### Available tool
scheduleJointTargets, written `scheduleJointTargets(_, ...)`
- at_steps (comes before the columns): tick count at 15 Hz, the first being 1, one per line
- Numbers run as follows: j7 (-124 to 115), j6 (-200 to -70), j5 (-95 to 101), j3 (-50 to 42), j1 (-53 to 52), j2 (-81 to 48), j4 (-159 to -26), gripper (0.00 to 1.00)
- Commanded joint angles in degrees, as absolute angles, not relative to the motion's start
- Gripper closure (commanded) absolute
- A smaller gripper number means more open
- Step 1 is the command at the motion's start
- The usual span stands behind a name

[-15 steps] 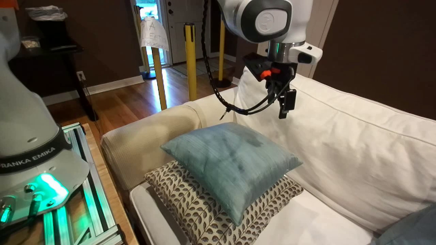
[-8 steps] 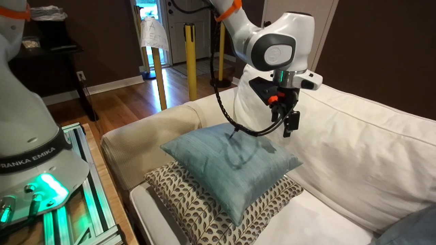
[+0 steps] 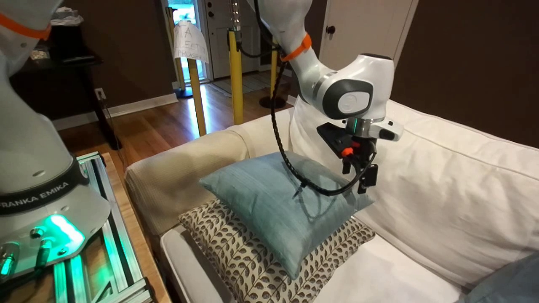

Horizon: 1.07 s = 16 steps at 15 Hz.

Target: Lean all the pillows against the sofa

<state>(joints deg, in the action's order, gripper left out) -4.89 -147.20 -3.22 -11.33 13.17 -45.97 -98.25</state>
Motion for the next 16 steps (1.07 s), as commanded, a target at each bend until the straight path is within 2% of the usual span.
scheduleJointTargets(1,-5.55,-149.87,-5.19,-9.96,15.35,-50.78,-93.52,0.0)
scheduleJointTargets(6,-8.61,-156.0,-8.84,-8.52,16.75,-55.19,-90.2,0.0)
scheduleJointTargets(12,-9.78,-154.0,-11.58,-6.11,17.36,-59.3,-85.81,0.0)
scheduleJointTargets(13,-9.68,-153.52,-11.55,-6.01,17.21,-59.81,-85.19,0.03)
scheduleJointTargets(14,-9.54,-152.78,-11.49,-5.81,17.14,-60.17,-84.81,0.26)
scheduleJointTargets(16,-9.47,-151.33,-11.2,-5.84,16.91,-60.4,-84.36,0.3)
